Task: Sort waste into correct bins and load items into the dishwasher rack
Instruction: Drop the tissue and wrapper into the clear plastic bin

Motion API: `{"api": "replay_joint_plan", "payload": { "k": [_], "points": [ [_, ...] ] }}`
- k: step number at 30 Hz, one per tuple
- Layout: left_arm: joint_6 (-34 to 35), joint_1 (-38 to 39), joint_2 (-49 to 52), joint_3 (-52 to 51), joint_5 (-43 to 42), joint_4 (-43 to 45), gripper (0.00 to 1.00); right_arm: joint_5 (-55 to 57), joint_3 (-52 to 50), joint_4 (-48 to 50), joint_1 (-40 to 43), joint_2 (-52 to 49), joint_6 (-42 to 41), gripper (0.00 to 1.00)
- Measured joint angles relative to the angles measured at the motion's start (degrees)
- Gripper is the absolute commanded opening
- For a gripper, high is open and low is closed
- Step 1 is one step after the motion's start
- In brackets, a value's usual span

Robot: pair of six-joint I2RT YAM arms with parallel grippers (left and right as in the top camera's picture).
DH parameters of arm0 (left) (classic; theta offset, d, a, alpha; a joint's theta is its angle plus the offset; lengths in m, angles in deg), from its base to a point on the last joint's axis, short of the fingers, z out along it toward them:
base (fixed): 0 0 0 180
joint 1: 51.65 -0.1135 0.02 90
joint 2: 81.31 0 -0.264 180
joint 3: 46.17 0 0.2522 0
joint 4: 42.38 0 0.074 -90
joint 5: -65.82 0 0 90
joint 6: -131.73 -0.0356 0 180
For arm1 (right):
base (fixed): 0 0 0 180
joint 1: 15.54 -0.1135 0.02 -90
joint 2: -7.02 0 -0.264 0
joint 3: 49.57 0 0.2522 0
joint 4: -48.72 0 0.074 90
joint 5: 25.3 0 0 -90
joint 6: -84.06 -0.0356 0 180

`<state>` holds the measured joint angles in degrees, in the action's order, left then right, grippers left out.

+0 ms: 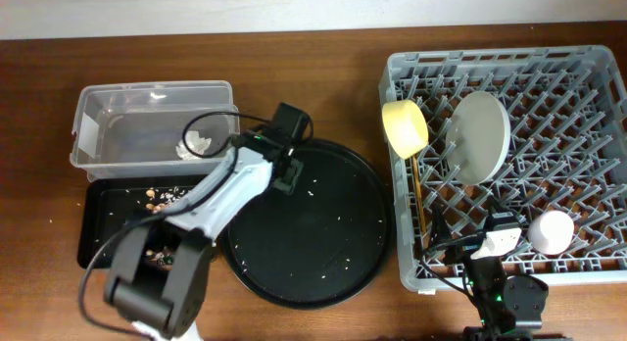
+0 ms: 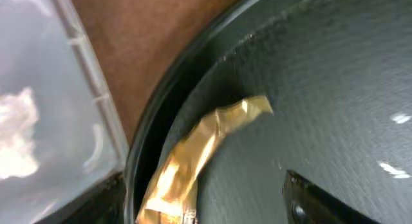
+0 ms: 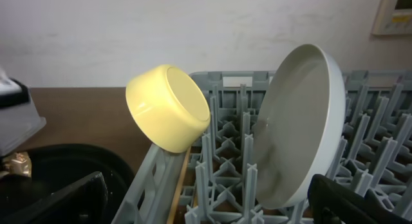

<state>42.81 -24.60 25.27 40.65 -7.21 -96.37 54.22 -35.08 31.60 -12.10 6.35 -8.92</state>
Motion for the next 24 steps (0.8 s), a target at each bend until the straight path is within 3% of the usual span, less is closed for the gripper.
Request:
{"api": "replay_joint_plan", "payload": {
  "k": [1,2,3,4,8,10,13,17,19,20,21,22,24],
  "points": [
    [0.0,0.0,2.7,0.0,0.5,1.9,0.65,0.0,0.0,0.0,0.0,0.0,0.0,0.98],
    [-0.2,0.0,4.4,0.0,0.7,2.6,0.45,0.0,0.0,0.0,0.0,0.0,0.0,0.99],
    [-0.3,0.0,6.2,0.0,1.1,3.1,0.12,0.0,0.0,0.0,0.0,0.0,0.0,0.98],
    [-0.4,0.1,6.7,0.0,1.6,3.5,0.01,0.0,0.0,0.0,0.0,0.0,0.0,0.98],
    [3.4,0.6,5.9,4.9,1.3,-7.8,0.0,0.0,0.0,0.0,0.0,0.0,0.0,0.98],
    [4.8,0.6,-1.5,8.4,0.0,-10.8,0.01,0.0,0.0,0.0,0.0,0.0,0.0,0.98],
    [7.4,-4.9,-10.4,10.1,1.8,-10.8,0.01,0.0,0.0,0.0,0.0,0.0,0.0,0.98],
    [15.7,-21.3,-5.6,10.1,0.7,-1.2,0.01,0.0,0.0,0.0,0.0,0.0,0.0,0.98],
    [21.7,-23.7,-5.0,10.0,-0.7,0.8,0.0,0.0,0.0,0.0,0.0,0.0,0.0,0.98],
    [25.3,-24.6,-5.0,10.0,-1.4,2.0,0.08,0.0,0.0,0.0,0.0,0.0,0.0,0.98],
    [27.6,-25.4,-5.0,10.0,-2.0,2.3,0.41,0.0,0.0,0.0,0.0,0.0,0.0,0.98],
    [29.0,-25.7,-5.0,10.0,-2.3,2.4,0.95,0.0,0.0,0.0,0.0,0.0,0.0,0.98],
    [30.3,-25.6,-5.0,10.0,-3.2,2.8,0.99,0.0,0.0,0.0,0.0,0.0,0.0,0.98]
  ]
}}
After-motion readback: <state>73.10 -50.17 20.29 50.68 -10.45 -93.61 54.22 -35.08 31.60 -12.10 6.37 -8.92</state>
